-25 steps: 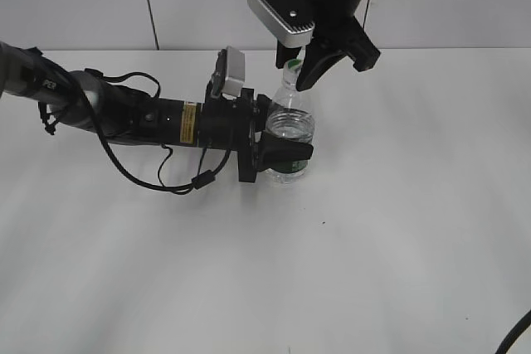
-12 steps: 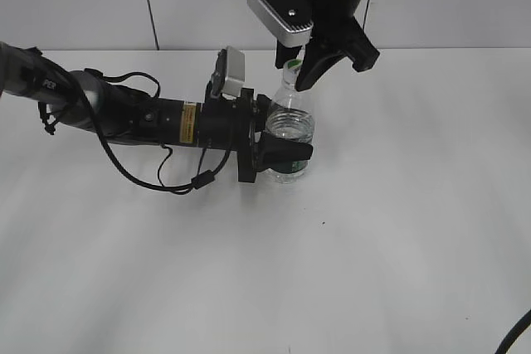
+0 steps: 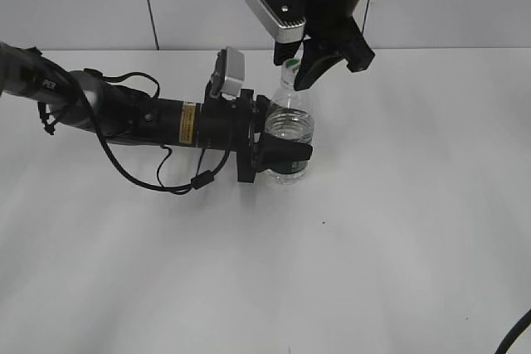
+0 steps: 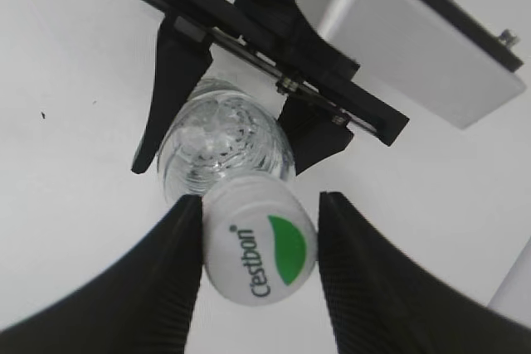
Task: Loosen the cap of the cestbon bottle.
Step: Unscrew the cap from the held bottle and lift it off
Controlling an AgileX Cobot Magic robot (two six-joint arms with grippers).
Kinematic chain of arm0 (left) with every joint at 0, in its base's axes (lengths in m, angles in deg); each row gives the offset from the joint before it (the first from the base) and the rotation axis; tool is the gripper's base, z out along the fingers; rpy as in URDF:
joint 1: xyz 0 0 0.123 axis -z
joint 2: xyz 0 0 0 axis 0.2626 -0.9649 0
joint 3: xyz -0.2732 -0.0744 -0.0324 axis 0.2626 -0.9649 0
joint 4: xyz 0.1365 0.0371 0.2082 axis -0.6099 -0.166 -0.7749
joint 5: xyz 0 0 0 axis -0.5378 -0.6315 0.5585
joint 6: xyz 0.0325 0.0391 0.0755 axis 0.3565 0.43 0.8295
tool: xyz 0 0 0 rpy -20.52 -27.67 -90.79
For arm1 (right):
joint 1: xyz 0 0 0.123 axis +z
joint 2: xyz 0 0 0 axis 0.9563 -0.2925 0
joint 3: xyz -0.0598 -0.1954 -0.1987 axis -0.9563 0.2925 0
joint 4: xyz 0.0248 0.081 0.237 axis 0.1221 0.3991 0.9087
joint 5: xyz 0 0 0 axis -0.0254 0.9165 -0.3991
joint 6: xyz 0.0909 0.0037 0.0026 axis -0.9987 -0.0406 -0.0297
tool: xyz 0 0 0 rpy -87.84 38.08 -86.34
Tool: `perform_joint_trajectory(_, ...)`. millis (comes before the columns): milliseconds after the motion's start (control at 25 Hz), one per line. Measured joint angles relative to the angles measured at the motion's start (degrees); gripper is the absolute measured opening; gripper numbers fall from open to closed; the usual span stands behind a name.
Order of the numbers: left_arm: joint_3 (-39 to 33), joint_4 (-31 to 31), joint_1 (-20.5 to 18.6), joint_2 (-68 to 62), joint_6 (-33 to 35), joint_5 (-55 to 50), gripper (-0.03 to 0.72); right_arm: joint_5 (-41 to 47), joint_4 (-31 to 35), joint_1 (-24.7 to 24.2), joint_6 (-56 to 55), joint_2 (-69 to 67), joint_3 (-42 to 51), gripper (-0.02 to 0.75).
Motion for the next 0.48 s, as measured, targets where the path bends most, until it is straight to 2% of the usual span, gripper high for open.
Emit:
perform_joint_trajectory(320, 0.0, -0.8, -0.1, 0.0, -0.1, 0.6, 0.409, -0.1, 1.6, 0.0, -5.7, 0.0, 0.0, 0.459)
perform_joint_trajectory(480, 0.0, -0.9, -0.1, 0.0, -0.1, 0.7, 0.409, -0.2, 1.7, 0.0, -10.0, 0.1, 0.0, 0.484)
